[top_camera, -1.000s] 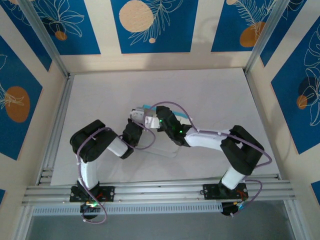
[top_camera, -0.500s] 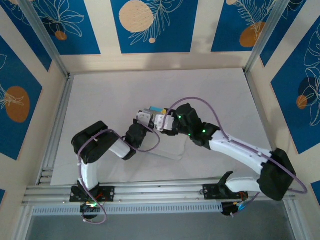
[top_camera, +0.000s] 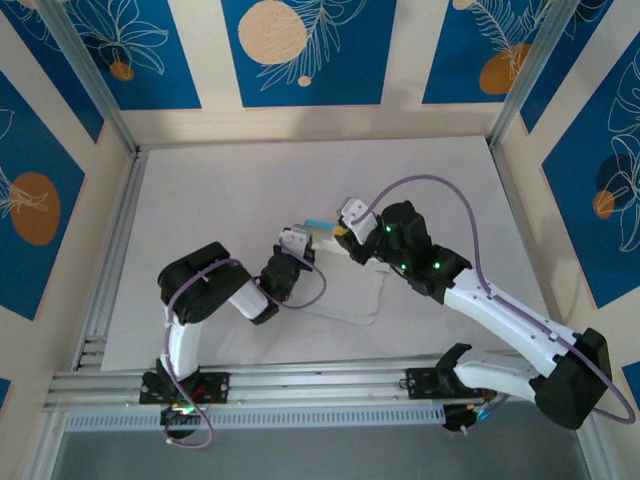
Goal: Fold the paper box
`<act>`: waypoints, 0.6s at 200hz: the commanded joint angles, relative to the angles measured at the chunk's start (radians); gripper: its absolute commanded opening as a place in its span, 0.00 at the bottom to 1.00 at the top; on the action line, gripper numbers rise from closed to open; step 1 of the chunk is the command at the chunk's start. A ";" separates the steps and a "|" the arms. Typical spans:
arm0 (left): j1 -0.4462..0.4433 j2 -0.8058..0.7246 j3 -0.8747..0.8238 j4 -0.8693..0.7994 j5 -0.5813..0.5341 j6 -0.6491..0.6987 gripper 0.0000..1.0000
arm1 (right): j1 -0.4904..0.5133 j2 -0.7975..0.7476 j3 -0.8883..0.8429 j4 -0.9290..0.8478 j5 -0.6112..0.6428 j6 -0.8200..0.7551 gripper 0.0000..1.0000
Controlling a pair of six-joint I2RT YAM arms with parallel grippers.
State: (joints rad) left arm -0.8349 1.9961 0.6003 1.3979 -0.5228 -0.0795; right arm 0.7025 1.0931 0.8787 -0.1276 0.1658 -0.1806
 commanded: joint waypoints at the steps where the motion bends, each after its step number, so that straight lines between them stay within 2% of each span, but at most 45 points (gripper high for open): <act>1: -0.012 0.034 0.016 0.008 -0.014 -0.017 0.00 | -0.015 0.066 0.081 -0.084 0.047 0.265 0.04; 8: -0.013 0.038 0.016 0.009 -0.016 -0.015 0.00 | -0.034 0.098 0.116 -0.133 0.030 0.347 0.00; 26: -0.012 0.040 0.012 0.008 -0.017 -0.015 0.00 | -0.087 0.177 0.193 -0.222 -0.086 0.499 0.00; 63: -0.012 0.042 0.009 0.009 0.019 -0.021 0.00 | -0.139 0.275 0.205 -0.142 -0.248 0.672 0.00; 92: -0.012 0.037 0.002 0.010 0.044 -0.022 0.00 | -0.168 0.369 0.251 -0.102 -0.362 0.746 0.00; 120: -0.012 0.040 0.000 0.009 0.054 -0.027 0.00 | -0.185 0.429 0.282 -0.072 -0.416 0.804 0.00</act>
State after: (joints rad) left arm -0.8364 2.0125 0.6071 1.4193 -0.5018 -0.0895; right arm 0.5327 1.4933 1.1152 -0.2428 -0.1261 0.5106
